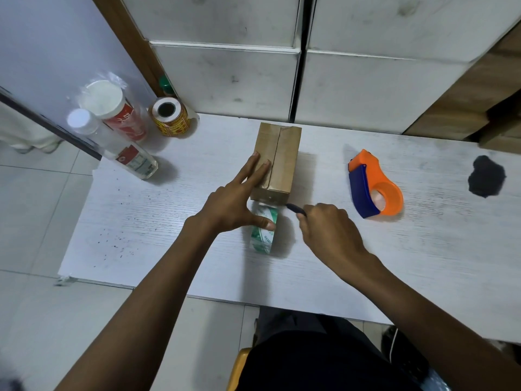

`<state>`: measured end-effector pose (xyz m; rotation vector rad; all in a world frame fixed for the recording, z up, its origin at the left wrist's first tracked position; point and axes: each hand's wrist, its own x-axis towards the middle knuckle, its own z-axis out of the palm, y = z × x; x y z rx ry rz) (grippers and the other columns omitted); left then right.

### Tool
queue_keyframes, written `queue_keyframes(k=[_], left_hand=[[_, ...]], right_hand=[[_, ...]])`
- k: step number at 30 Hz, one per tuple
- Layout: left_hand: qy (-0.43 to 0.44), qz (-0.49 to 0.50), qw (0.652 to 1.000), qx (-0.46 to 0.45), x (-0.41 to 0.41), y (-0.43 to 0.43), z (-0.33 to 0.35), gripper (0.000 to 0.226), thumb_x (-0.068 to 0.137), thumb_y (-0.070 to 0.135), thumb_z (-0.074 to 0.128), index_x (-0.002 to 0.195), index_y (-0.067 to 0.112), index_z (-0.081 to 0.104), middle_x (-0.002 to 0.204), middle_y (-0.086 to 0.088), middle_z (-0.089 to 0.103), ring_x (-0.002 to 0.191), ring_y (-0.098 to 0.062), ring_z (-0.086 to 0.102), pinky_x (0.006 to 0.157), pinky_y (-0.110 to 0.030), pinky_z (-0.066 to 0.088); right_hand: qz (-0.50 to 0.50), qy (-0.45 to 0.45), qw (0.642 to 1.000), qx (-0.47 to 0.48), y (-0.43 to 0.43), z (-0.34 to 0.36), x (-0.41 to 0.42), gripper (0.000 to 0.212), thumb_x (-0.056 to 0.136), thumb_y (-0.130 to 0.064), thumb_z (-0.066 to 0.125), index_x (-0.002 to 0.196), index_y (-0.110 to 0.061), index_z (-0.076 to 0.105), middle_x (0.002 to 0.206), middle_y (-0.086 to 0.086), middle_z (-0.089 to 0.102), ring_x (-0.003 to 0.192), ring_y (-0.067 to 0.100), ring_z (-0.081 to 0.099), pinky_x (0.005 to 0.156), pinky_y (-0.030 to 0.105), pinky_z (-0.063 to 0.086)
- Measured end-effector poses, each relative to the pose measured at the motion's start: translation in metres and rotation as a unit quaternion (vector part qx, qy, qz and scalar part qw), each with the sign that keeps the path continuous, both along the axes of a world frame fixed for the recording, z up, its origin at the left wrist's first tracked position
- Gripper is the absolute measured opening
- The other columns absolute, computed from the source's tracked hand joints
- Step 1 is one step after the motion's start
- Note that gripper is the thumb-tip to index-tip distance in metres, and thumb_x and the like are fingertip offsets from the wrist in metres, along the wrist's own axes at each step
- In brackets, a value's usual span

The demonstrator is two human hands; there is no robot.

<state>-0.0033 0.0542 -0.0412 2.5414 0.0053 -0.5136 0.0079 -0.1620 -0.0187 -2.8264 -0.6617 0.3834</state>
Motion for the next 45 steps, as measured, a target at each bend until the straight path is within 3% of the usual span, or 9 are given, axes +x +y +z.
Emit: queue_keyframes(k=[6,9,13,17,22,30,37,43,45], left_hand=[[0.001,0.001,1.0,-0.007,-0.001,0.001,0.001,0.13,0.059,0.063,0.086,0.155,0.047,0.0,0.163,0.027,-0.018,0.137,-0.023,0.049,0.098,-0.052,0.049],[0.002,0.001,1.0,-0.008,-0.001,0.002,0.0,0.13,0.058,0.063,0.086,0.155,0.048,0.0,0.164,0.027,-0.018,0.136,-0.024,0.05,0.098,-0.051,0.049],[0.006,-0.004,1.0,-0.004,0.0,0.001,0.001,0.131,0.058,0.063,0.086,0.155,0.048,-0.001,0.163,0.026,-0.019,0.136,-0.024,0.05,0.098,-0.051,0.048],[0.006,-0.007,1.0,-0.001,0.0,0.0,0.002,0.131,0.059,0.061,0.087,0.156,0.046,-0.001,0.164,0.025,-0.02,0.136,-0.025,0.049,0.099,-0.053,0.048],[0.007,-0.011,1.0,0.004,0.0,0.001,0.0,0.132,0.058,0.061,0.087,0.156,0.046,-0.002,0.164,0.024,-0.021,0.135,-0.027,0.051,0.098,-0.052,0.048],[0.007,-0.013,1.0,0.005,0.001,0.001,-0.002,0.133,0.057,0.062,0.086,0.155,0.046,-0.002,0.164,0.024,-0.02,0.134,-0.029,0.052,0.098,-0.052,0.049],[0.002,-0.011,1.0,0.01,0.002,-0.002,0.001,0.129,0.061,0.06,0.086,0.156,0.045,0.0,0.165,0.022,-0.018,0.135,-0.027,0.05,0.099,-0.052,0.049],[0.006,-0.017,1.0,0.008,0.002,-0.001,0.002,0.13,0.061,0.06,0.086,0.156,0.044,0.0,0.165,0.023,-0.019,0.133,-0.027,0.052,0.096,-0.051,0.052],[0.009,-0.015,1.0,0.008,0.002,-0.002,0.003,0.131,0.06,0.06,0.087,0.156,0.044,0.0,0.165,0.023,-0.019,0.133,-0.027,0.052,0.097,-0.052,0.051]], right_hand=[[-0.061,0.017,0.996,0.068,-0.042,-0.004,-0.001,0.038,0.099,-0.039,0.035,0.087,-0.014,0.06,0.053,-0.001,0.051,0.048,0.021,0.05,0.044,0.033,0.034],[-0.079,0.128,0.969,0.194,-0.042,0.006,-0.006,0.029,0.1,-0.035,0.039,0.096,-0.015,0.06,0.052,-0.005,0.047,0.045,0.01,0.046,0.047,0.033,0.034],[-0.027,0.229,0.955,0.187,-0.037,0.015,-0.01,0.017,0.102,-0.023,0.037,0.106,-0.015,0.051,0.06,-0.003,0.048,0.047,0.008,0.041,0.048,0.023,0.032],[0.032,0.168,0.977,0.126,-0.031,0.014,-0.013,0.02,0.102,-0.029,0.035,0.11,-0.015,0.047,0.064,-0.006,0.048,0.056,0.017,0.047,0.052,0.036,0.037],[0.068,0.033,0.994,0.079,-0.022,0.013,-0.009,0.025,0.101,-0.037,0.037,0.113,-0.02,0.05,0.072,-0.008,0.053,0.059,0.022,0.052,0.042,0.028,0.028],[0.165,-0.071,0.984,0.012,0.003,0.006,-0.002,0.022,0.098,-0.028,0.048,0.112,-0.014,0.057,0.089,0.011,0.067,0.058,0.034,0.064,0.047,0.031,0.047],[0.137,-0.071,0.984,-0.092,-0.007,0.002,-0.002,0.021,0.088,-0.016,0.066,0.108,-0.012,0.059,0.078,0.009,0.063,0.05,0.028,0.061,0.04,0.026,0.031],[0.111,-0.048,0.99,-0.078,-0.024,0.0,-0.004,0.024,0.1,-0.027,0.045,0.117,-0.013,0.054,0.083,0.009,0.063,0.058,0.027,0.061,0.046,0.032,0.048],[0.104,-0.039,0.99,-0.088,-0.028,-0.001,-0.005,0.019,0.098,-0.024,0.05,0.111,-0.011,0.057,0.077,0.009,0.062,0.049,0.025,0.051,0.038,0.027,0.036]])
